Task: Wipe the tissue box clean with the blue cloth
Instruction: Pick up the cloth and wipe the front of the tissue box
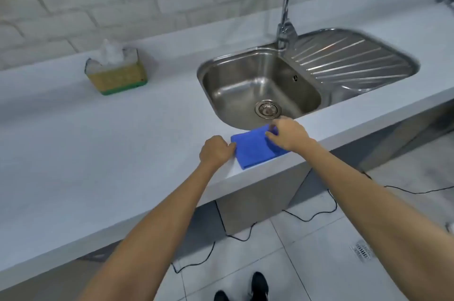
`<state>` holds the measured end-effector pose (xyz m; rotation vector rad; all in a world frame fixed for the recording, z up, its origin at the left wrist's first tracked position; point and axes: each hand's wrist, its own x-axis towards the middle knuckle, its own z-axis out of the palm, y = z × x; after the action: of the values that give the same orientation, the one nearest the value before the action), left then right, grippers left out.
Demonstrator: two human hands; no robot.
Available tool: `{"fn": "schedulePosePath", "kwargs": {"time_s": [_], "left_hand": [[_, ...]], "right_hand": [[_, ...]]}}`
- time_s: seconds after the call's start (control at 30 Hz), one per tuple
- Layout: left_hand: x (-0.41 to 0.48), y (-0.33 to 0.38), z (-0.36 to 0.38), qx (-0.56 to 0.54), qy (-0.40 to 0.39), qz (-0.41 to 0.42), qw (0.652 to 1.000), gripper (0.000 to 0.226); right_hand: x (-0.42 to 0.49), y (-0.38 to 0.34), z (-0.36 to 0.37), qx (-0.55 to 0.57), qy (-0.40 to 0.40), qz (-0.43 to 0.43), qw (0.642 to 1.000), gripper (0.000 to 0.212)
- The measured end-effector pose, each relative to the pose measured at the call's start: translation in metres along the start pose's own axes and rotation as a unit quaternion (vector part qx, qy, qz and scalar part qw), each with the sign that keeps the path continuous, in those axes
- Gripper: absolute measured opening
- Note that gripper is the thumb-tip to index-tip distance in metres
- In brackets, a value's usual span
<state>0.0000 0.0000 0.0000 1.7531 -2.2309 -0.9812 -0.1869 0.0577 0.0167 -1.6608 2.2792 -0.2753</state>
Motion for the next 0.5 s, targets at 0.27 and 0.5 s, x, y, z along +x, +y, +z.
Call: {"fn": "schedulePosePath", "kwargs": {"time_s": [0.27, 0.5], "left_hand": [[0.004, 0.031, 0.017, -0.176, -0.033, -0.087, 0.98, 0.035], [0.002, 0.08, -0.039, -0.415, 0.004, -0.006, 0.91, 0.008]], "right_hand": [[0.003, 0.01, 0.01, 0.02, 0.041, 0.053, 0.998, 0.022], [0.03, -0.043, -0.003, 0.551, -0.044, 0.189, 0.812, 0.04]]}}
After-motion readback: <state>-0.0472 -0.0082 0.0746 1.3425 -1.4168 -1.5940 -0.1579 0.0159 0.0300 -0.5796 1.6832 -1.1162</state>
